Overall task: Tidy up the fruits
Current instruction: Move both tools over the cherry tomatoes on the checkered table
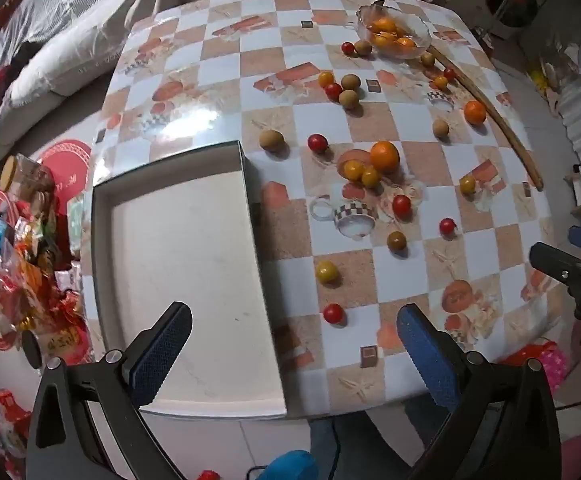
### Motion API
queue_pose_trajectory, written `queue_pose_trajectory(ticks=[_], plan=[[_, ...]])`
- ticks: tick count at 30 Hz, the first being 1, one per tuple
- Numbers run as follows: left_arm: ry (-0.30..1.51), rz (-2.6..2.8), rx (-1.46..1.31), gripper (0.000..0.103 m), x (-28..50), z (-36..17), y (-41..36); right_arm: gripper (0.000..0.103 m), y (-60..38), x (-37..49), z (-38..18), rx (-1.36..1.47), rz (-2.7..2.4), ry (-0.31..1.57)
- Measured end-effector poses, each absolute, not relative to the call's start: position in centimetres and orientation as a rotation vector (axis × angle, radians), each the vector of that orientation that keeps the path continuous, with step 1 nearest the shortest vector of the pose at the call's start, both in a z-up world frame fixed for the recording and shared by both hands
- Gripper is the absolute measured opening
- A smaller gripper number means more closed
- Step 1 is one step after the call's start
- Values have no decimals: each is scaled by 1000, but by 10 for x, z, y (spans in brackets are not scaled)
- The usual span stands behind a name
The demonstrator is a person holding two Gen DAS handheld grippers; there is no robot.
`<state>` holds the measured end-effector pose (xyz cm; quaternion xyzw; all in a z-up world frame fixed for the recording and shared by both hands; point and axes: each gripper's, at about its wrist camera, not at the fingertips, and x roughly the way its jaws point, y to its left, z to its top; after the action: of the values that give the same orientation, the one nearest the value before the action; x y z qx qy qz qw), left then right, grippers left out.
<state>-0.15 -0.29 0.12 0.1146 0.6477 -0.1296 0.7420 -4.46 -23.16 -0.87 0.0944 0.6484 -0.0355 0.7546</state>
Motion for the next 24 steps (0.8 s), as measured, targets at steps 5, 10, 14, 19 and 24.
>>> queue_pose_trajectory(ticks=[5, 10, 14, 19, 24], plan=[[1512, -273, 210, 103, -3, -11, -3, 103, -228, -43, -8, 202, -60, 1422], [1502, -260, 232, 103, -4, -4, -5, 103, -223, -35, -5, 190, -48, 1439], [1493, -259, 240, 103, 2, 1, -6, 103, -215, -35, -7, 179, -6, 1431], [1513, -262, 240, 103, 3, -4, -7, 103, -218, -31, -10, 148, -20, 1456], [1529, -286, 222, 103, 0, -6, -10, 103, -220, -30, -11, 158, -30, 1463]])
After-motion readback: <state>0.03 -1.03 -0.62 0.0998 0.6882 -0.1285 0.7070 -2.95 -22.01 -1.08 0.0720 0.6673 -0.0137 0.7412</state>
